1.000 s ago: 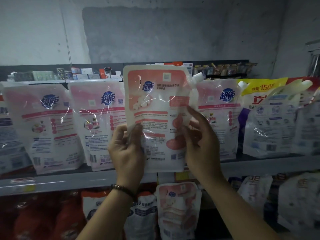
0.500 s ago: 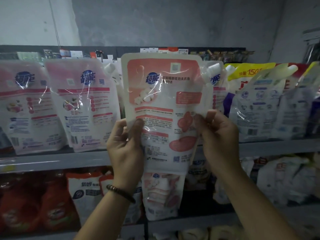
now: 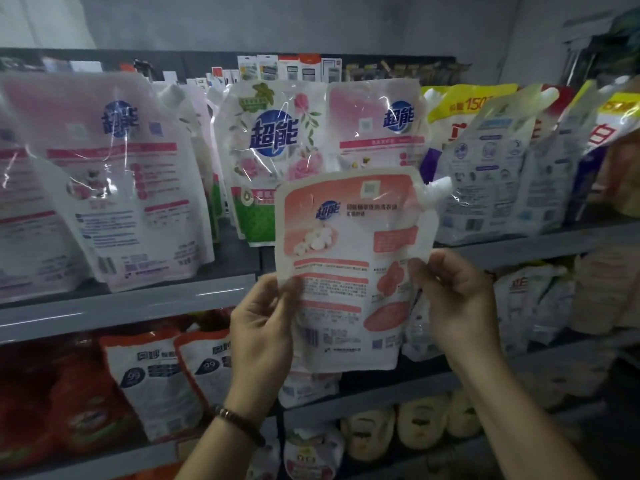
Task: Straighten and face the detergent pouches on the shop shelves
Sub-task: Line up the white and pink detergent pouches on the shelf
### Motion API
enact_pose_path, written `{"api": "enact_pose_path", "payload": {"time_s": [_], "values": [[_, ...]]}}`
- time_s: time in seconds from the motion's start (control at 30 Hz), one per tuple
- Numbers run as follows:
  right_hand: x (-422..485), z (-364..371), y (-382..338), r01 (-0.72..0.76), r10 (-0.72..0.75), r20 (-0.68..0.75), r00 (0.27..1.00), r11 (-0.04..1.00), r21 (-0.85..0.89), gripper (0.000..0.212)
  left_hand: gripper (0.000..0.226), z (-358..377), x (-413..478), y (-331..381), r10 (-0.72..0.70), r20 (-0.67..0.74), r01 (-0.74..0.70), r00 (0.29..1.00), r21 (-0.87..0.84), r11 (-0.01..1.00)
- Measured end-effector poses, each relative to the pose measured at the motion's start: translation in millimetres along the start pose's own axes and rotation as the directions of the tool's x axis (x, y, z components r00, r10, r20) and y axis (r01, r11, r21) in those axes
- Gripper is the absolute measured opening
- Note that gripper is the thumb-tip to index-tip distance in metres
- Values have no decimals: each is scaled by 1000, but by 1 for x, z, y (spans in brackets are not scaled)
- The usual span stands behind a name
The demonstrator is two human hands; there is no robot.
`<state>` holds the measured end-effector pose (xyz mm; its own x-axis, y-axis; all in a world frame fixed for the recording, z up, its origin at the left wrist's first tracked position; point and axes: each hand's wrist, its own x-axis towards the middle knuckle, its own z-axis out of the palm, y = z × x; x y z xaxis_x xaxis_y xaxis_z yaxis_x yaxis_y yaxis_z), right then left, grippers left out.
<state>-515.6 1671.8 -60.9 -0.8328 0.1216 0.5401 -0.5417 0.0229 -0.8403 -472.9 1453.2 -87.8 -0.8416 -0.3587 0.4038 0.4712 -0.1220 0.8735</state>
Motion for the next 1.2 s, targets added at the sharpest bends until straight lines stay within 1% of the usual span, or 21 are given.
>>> {"api": "enact_pose_path", "payload": {"time_s": [0.07, 0.13, 0.27, 0.37, 0.4, 0.47, 0.53, 0.57, 0.77, 0.83, 0.93, 1.03, 1.07, 1.13, 1.17, 1.2], "values": [[-7, -6, 8, 1, -2, -24, 1000, 1000, -26, 20, 16, -7, -1, -17, -26, -6, 27, 1000, 137, 990], [-14, -11, 19, -57, 54, -44, 998, 997, -55, 24, 15, -14, -4, -31, -40, -22, 45, 999, 258, 965], [-22, -21, 44, -233, 229, -74, 970, 971, -52, 19, 16, -12, -16, -42, -140, 37, 120, 989, 329, 937], [-23, -28, 59, -366, 365, -50, 930, 931, 2, 23, 17, -3, -22, -50, -159, 6, 144, 987, 387, 911], [-22, -30, 65, -397, 398, -46, 916, 918, 15, 25, 19, 2, -23, -53, -192, -15, 183, 981, 382, 906], [-16, -37, 76, -448, 449, -44, 892, 893, 37, 23, 22, 15, -25, -61, -278, -49, 279, 959, 298, 913], [-8, -44, 85, -492, 495, -25, 869, 868, 63, 15, 22, 26, -26, -69, -339, -72, 346, 938, 227, 910], [-4, -47, 90, -508, 510, -16, 860, 858, 75, 11, 21, 30, -26, -74, -349, -83, 359, 933, 218, 907], [13, -66, 134, -518, 520, 49, 853, 831, 202, 16, 19, 57, -23, -111, -384, -170, 414, 907, 203, 887], [17, -69, 148, -528, 523, 87, 848, 815, 238, 17, 17, 64, -23, -123, -364, -201, 402, 909, 201, 893], [21, -73, 168, -538, 522, 132, 843, 810, 233, 20, 16, 69, -26, -142, -335, -226, 375, 915, 171, 911], [22, -74, 190, -544, 528, 130, 839, 808, 226, 26, 10, 72, -27, -156, -304, -225, 349, 926, 203, 915], [22, -74, 197, -545, 530, 127, 838, 805, 233, 27, 11, 73, -26, -161, -317, -259, 371, 912, 198, 907], [23, -72, 210, -547, 534, 124, 836, 798, 252, 28, 12, 69, -24, -178, -367, -330, 420, 870, 105, 901], [24, -72, 217, -551, 539, 121, 834, 794, 259, 28, 19, 64, -24, -189, -405, -358, 461, 841, 85, 883], [24, -72, 224, -556, 546, 119, 830, 790, 258, 28, 23, 61, -22, -201, -428, -394, 501, 813, 99, 860]]}}
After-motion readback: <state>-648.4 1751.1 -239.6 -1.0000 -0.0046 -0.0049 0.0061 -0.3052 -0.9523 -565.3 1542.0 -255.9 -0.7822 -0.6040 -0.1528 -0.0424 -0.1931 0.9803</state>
